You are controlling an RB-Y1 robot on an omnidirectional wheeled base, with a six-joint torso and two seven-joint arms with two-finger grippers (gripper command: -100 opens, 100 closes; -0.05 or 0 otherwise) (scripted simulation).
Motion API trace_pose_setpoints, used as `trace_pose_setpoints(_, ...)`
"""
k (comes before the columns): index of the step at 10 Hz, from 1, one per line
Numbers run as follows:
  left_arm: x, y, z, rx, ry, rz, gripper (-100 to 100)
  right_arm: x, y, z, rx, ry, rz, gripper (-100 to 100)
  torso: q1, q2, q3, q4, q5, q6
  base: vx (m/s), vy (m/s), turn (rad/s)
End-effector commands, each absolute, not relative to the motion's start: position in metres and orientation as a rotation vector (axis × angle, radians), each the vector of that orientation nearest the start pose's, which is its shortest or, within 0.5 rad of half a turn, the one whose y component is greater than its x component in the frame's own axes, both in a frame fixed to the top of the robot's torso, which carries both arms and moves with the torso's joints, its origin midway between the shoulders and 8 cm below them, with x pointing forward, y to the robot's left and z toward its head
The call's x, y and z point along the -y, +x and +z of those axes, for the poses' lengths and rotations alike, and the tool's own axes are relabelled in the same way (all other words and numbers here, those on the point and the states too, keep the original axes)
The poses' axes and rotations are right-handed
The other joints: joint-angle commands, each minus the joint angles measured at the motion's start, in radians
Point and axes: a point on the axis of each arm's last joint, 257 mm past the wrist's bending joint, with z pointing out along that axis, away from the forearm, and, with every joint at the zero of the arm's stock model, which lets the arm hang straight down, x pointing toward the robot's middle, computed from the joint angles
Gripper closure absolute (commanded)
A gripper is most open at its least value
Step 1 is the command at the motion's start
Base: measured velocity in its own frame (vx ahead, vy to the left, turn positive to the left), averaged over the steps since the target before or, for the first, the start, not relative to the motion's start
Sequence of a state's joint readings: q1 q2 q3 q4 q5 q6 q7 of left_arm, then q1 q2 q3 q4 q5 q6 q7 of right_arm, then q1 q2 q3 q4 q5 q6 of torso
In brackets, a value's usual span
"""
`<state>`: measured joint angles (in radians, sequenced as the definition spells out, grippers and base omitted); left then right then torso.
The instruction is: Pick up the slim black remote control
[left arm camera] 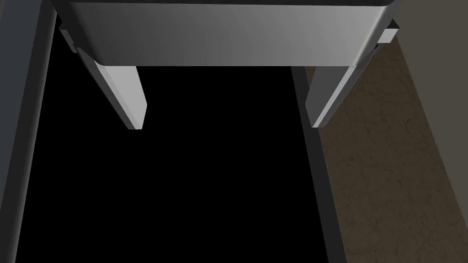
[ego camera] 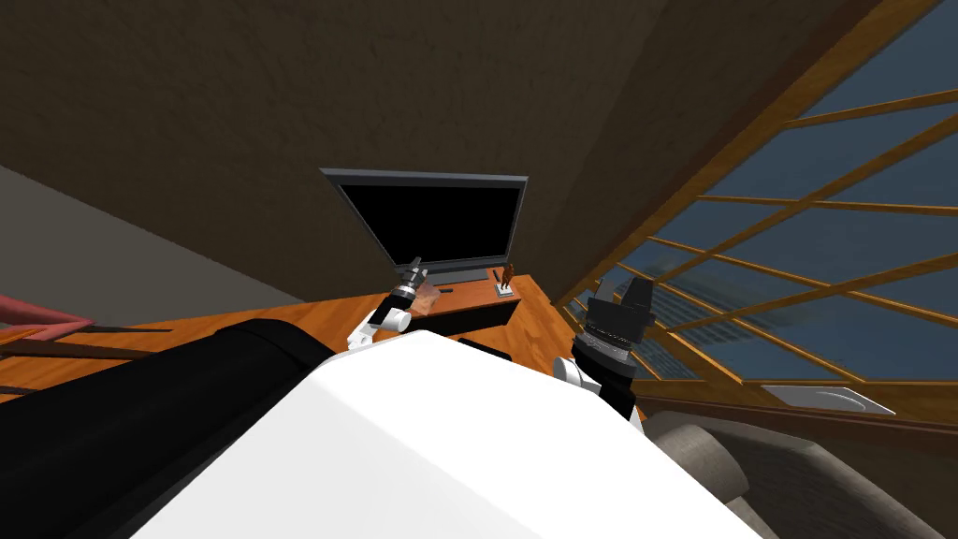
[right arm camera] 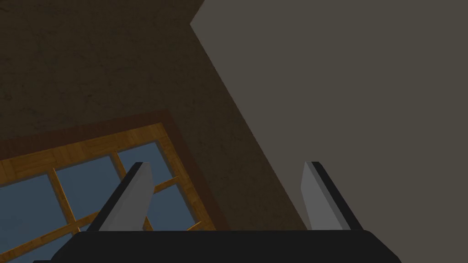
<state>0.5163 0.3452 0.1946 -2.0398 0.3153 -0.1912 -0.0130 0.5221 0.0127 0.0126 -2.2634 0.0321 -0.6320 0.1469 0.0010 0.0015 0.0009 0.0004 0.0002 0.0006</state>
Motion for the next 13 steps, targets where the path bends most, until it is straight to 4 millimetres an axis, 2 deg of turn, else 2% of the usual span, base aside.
trace_pose_setpoints(1, -0.418, 0.385, -0.145, -1.039, -1.079, -1.036, -100, 0.271, 0.323, 0.034, -0.586, 0.519, 1.170, 0, 0.000, 0.000, 0.000, 0.000, 0.000, 0.000, -0.019, 0.001, -0.165)
trace_pose_setpoints(2, -0.442, 0.381, -0.172, -1.070, -1.157, -0.985, -100, 0.271, 0.323, 0.034, -0.586, 0.519, 1.170, 0, 0.000, 0.000, 0.000, 0.000, 0.000, -0.001, -0.023, -0.007, -0.200)
trace_pose_setpoints(3, -0.442, 0.381, -0.174, -1.076, -1.164, -0.981, -100, 0.271, 0.323, 0.034, -0.586, 0.519, 1.170, 0, 0.000, 0.000, 0.000, 0.000, 0.000, -0.001, -0.022, -0.004, -0.222)
trace_pose_setpoints(4, -0.465, 0.375, -0.197, -1.096, -1.237, -0.933, -100, 0.271, 0.323, 0.034, -0.586, 0.519, 1.170, 0, 0.000, 0.000, 0.000, 0.000, 0.000, -0.001, -0.022, -0.002, -0.428)
trace_pose_setpoints(5, -0.467, 0.374, -0.203, -1.106, -1.253, -0.924, -100, 0.271, 0.323, 0.034, -0.586, 0.519, 1.170, 0, 0.001, 0.000, 0.000, 0.000, 0.000, 0.000, -0.020, 0.008, -0.196)
trace_pose_setpoints(6, -0.492, 0.365, -0.227, -1.117, -1.327, -0.873, -100, 0.271, 0.323, 0.034, -0.586, 0.519, 1.170, 0, 0.001, 0.000, 0.000, 0.000, 0.000, -0.001, -0.019, 0.001, -0.290)
trace_pose_setpoints(7, -0.492, 0.364, -0.232, -1.129, -1.345, -0.863, -100, 0.271, 0.323, 0.034, -0.586, 0.519, 1.170, 0, 0.001, 0.000, 0.000, 0.000, 0.000, -0.001, -0.019, 0.005, -0.211)
trace_pose_setpoints(8, -0.514, 0.355, -0.247, -1.128, -1.405, -0.825, -100, 0.271, 0.323, 0.034, -0.586, 0.519, 1.170, 0, 0.001, 0.000, 0.000, 0.000, 0.000, -0.001, -0.020, 0.001, -0.413)
trace_pose_setpoints(9, -0.518, 0.351, -0.260, -1.145, -1.441, -0.801, -100, 0.271, 0.323, 0.034, -0.586, 0.519, 1.170, 0, 0.001, 0.000, 0.000, 0.000, 0.000, 0.000, -0.014, 0.010, -0.207)
trace_pose_setpoints(10, -0.537, 0.341, -0.273, -1.140, -1.499, -0.766, -100, 0.271, 0.323, 0.034, -0.587, 0.519, 1.170, 0, 0.001, -0.001, 0.000, 0.000, 0.000, -0.002, -0.014, 0.006, -0.373)
trace_pose_setpoints(11, -0.543, 0.334, -0.288, -1.152, -1.538, -0.737, -100, 0.271, 0.323, 0.034, -0.586, 0.519, 1.170, 0, 0.001, -0.001, 0.000, 0.000, 0.000, 0.000, -0.014, 0.014, -0.230)
trace_pose_setpoints(12, -0.559, 0.324, -0.299, -1.149, -1.602, -0.704, -100, 0.271, 0.323, 0.034, -0.587, 0.519, 1.170, 0, 0.002, -0.001, 0.000, 0.000, 0.000, -0.002, -0.013, 0.012, -0.383)
trace_pose_setpoints(13, -0.567, 0.315, -0.314, -1.152, -1.636, -0.673, -100, 0.271, 0.323, 0.034, -0.586, 0.519, 1.170, 0, 0.002, -0.001, 0.000, 0.000, 0.000, -0.001, -0.012, 0.020, -0.187)
